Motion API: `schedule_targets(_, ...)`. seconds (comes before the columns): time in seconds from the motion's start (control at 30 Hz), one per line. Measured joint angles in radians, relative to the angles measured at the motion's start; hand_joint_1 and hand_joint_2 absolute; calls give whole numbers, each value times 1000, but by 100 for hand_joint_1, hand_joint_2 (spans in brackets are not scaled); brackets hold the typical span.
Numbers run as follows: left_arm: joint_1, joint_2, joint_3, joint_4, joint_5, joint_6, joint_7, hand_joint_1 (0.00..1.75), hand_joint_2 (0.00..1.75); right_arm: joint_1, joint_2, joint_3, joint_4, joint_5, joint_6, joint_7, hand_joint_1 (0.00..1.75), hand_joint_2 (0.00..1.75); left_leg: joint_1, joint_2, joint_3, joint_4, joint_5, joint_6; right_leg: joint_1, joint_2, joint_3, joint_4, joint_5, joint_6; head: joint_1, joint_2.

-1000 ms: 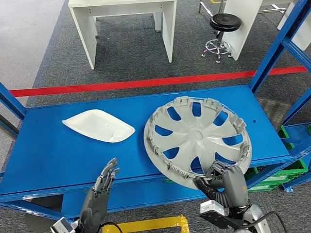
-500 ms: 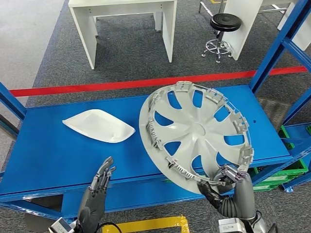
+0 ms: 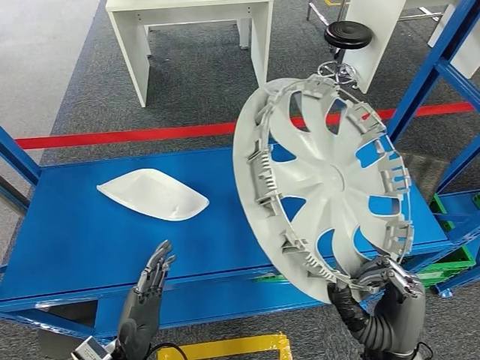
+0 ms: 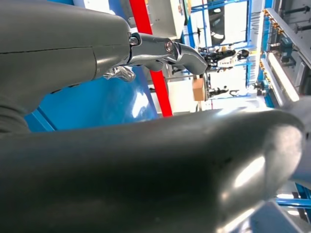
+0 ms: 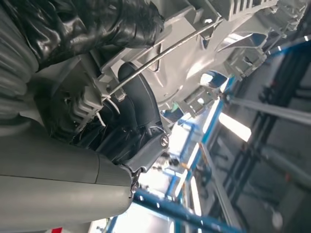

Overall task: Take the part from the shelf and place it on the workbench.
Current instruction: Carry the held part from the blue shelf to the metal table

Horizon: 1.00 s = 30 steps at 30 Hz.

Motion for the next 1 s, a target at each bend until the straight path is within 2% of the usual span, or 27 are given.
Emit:
schedule_targets(0.27,11,5,0,-19,0,33,8,0,0,28,0,16,-84,-79,-3,0,175,175,0,0,0,0,0,0,0,0,0,0,0,0,0,0)
schedule_targets(0.67,34,11,0,-49,-5,74,18,0,0,87,4,51,-127,-110,-28,0,175,175,0,0,0,0,0,0,0,0,0,0,0,-1,0,0)
schedule_targets(1.0,52,14,0,-65,-7,104,25,0,0,133,41,45,-104,-41,-112,0,175,175,0,0,0,0,0,0,0,0,0,0,-1,0,0,0)
